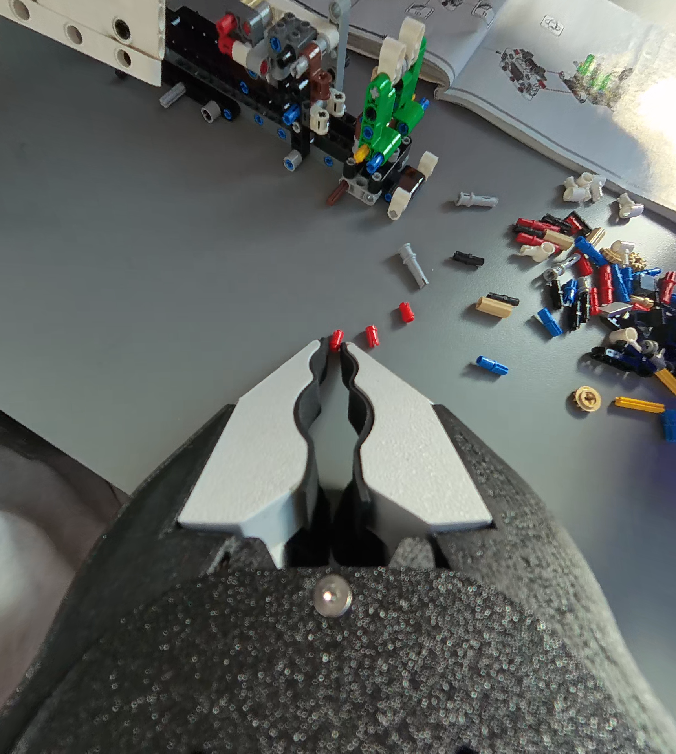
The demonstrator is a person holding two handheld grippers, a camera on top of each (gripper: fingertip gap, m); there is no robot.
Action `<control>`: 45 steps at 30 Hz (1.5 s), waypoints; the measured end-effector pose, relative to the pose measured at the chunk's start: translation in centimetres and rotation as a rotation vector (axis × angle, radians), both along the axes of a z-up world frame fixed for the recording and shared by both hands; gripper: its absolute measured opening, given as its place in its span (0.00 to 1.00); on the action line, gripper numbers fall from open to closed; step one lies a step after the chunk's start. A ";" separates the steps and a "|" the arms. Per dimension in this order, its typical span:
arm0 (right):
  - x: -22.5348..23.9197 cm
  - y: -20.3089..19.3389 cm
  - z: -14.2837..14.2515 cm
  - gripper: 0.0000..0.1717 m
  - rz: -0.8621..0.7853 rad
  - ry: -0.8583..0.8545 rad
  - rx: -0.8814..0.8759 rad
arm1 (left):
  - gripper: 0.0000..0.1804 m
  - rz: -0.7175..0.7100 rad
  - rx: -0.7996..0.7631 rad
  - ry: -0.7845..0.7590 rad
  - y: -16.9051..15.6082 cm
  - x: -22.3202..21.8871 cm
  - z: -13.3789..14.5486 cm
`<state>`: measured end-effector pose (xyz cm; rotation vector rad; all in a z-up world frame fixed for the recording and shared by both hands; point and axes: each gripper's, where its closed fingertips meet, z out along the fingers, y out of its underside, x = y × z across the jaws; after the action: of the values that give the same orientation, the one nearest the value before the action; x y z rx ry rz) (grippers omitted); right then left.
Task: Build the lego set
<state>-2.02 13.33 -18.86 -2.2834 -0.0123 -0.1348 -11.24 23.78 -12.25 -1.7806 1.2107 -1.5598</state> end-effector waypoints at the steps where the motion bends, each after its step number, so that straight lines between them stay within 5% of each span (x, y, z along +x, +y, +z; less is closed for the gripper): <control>1: 0.0 0.0 0.0 0.02 0.001 0.000 0.000 | 0.07 -0.002 0.001 -0.002 0.0 0.1 0.0; 5: -1.3 0.9 1.1 0.02 0.052 0.012 0.030 | 0.07 -0.022 0.020 -0.033 -0.2 0.4 0.6; 10: -6.6 5.0 6.0 0.02 0.155 0.368 0.242 | 0.07 -0.057 0.089 -0.073 -0.8 0.7 1.3; 15: -7.6 7.4 6.5 0.02 0.098 0.582 0.303 | 0.07 -0.029 0.195 -0.053 -0.8 0.9 1.2; 20: -7.8 8.0 5.7 0.02 0.086 0.525 0.281 | 0.07 -0.030 0.176 -0.008 -1.3 1.0 0.4; 36: -8.2 7.4 3.7 0.01 0.110 0.443 0.145 | 0.07 -0.153 0.634 0.050 -2.5 0.5 -0.9; 45: -8.9 6.9 2.5 0.01 0.188 0.375 0.039 | 0.07 -0.306 0.634 0.062 -2.7 -0.3 -2.0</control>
<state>-10.91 20.22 -16.38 -2.2221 -0.0292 0.3875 -11.49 21.05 -14.29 -1.2750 1.8236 -1.0818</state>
